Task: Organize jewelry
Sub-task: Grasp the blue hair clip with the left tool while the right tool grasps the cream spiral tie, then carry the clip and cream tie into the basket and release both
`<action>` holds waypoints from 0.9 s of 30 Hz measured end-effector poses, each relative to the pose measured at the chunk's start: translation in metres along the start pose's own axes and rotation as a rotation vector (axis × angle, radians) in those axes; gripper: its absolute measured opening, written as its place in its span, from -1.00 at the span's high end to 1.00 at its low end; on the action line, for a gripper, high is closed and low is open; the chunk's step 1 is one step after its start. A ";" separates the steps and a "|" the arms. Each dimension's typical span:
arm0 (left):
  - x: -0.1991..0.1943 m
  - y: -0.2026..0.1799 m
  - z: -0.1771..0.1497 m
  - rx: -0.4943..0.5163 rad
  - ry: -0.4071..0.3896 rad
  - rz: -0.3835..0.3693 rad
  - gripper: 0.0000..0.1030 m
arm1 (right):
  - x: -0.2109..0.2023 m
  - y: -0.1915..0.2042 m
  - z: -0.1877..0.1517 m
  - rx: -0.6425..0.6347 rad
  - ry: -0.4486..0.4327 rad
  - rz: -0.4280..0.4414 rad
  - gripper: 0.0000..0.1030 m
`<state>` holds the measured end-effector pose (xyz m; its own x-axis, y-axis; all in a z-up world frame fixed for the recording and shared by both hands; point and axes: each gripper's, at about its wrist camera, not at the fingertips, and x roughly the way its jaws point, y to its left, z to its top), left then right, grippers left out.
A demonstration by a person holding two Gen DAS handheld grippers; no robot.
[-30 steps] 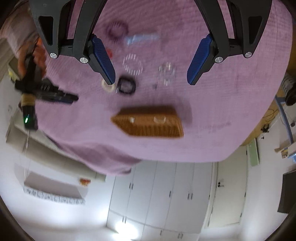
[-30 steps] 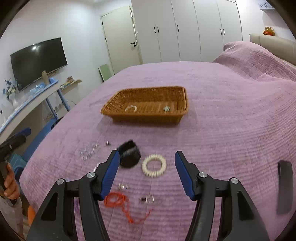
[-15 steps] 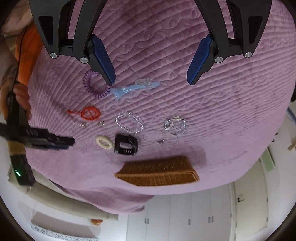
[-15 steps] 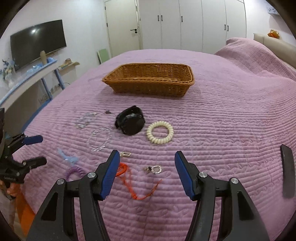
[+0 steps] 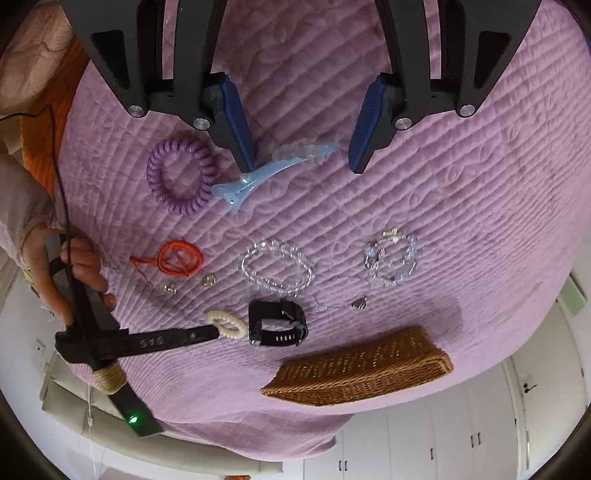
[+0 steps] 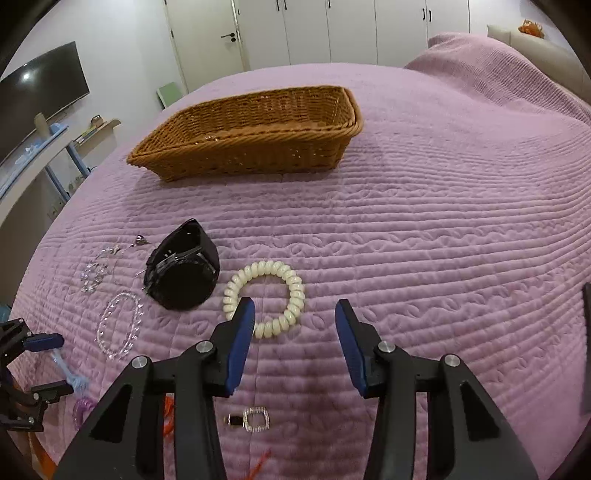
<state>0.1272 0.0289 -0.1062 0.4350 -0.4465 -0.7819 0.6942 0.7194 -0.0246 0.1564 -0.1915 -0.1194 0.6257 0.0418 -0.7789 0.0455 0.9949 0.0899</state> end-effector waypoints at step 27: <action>0.006 -0.009 0.014 -0.287 -0.044 0.044 0.46 | 0.015 0.011 0.003 -0.027 0.007 -0.022 0.74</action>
<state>0.1322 0.0122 -0.1019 0.4899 -0.4300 -0.7583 0.4861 0.8569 -0.1719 0.1686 -0.1802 -0.1286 0.6197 0.0208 -0.7846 0.0378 0.9977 0.0563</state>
